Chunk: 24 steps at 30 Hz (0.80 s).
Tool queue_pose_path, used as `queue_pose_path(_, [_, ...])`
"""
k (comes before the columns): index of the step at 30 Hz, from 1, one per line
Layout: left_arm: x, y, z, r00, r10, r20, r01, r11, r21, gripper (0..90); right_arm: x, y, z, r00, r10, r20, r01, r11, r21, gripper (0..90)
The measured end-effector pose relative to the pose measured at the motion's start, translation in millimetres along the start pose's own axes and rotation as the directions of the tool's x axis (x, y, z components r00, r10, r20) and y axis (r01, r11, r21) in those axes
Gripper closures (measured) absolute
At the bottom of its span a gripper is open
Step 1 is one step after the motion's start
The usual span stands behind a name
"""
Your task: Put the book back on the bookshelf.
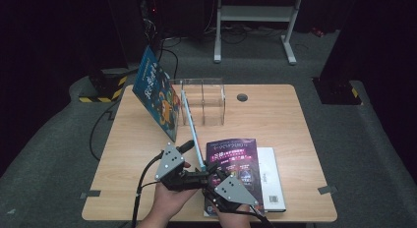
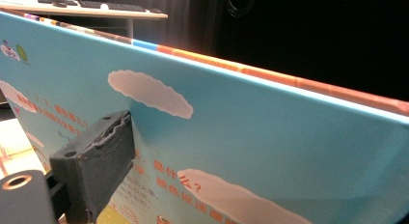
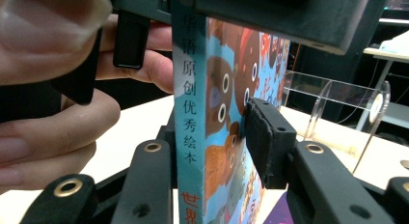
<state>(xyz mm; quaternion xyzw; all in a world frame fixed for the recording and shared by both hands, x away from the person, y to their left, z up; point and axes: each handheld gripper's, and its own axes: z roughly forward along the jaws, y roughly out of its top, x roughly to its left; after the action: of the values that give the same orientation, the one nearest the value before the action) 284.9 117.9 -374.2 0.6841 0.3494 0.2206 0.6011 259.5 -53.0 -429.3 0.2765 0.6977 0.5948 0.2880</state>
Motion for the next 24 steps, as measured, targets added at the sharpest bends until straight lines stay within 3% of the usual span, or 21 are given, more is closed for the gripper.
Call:
queue_pose_path(5, [3.8, 0.3, -2.5, 0.9999, -0.014, -0.009, 0.014, 0.9999, 0.0, 10.2, 3.4, 0.3, 6.0, 0.9998, 0.017, -0.008, -0.017, 0.9998, 0.003, 61.6])
queue_pose_path(13, [7.1, 0.2, -4.9, 0.9998, 0.019, -0.001, -0.019, 0.9998, 0.0, 10.4, 3.7, -0.4, 8.4, 0.9995, 0.022, -0.021, -0.022, 0.9997, 0.0, 60.1])
queue_pose_path(24, [7.5, -1.2, -8.6, 0.9987, 0.047, -0.019, -0.047, 0.9989, 0.002, 12.7, 4.3, -8.3, 0.8, 0.9953, 0.058, -0.078, -0.054, 0.9971, 0.054, 56.7])
